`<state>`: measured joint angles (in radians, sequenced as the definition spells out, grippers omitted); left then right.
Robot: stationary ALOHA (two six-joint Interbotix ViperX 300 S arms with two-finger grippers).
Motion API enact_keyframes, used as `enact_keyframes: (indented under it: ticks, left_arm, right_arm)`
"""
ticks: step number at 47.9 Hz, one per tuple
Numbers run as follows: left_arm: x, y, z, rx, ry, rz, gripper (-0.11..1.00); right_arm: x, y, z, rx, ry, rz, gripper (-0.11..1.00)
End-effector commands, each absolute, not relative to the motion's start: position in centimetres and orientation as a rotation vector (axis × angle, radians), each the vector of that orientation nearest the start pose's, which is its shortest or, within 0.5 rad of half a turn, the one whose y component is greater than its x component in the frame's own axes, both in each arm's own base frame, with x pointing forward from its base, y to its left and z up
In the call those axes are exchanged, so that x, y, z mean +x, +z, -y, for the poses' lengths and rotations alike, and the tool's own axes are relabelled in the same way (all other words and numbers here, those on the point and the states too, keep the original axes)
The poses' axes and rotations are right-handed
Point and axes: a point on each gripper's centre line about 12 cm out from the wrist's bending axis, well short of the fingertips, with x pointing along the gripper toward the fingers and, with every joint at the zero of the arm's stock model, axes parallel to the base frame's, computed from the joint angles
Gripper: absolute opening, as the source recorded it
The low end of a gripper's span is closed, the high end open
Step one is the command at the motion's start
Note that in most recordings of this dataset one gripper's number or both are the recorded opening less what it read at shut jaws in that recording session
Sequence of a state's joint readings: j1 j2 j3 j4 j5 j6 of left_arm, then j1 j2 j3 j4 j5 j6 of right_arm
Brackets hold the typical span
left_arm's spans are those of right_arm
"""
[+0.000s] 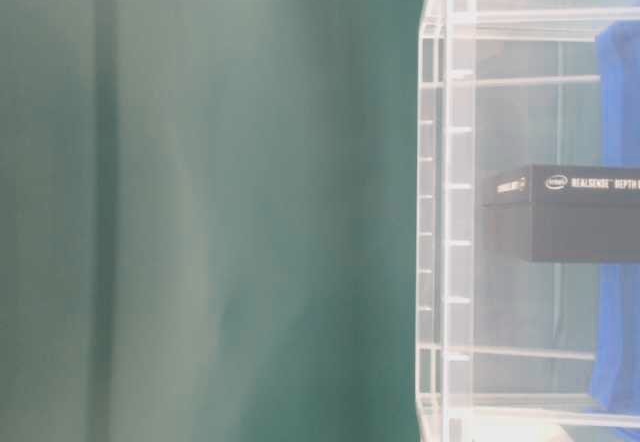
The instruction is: Take the box out of the case with both arms.
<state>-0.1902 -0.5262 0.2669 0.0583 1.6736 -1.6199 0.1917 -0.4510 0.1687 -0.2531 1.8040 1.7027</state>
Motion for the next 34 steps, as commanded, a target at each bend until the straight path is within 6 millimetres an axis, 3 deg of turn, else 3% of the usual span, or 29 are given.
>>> enact_keyframes:
  ticks: [1, 20, 34]
  left_arm:
    - [20.8, 38.2, 1.9, -1.173, 1.023, -1.094, 0.88]
    - [20.9, 38.1, -3.0, -1.161, 1.071, -1.075, 0.88]
    - [20.9, 37.8, -4.6, -1.147, 1.090, -1.083, 0.88]
  right_arm:
    - [21.1, 39.8, 0.2, 1.104, -1.257, -0.942, 0.87]
    - [20.6, 39.0, 6.0, 1.098, -1.280, -0.913, 0.87]
    - [20.2, 38.6, 7.7, 1.090, -1.301, -0.919, 0.87]
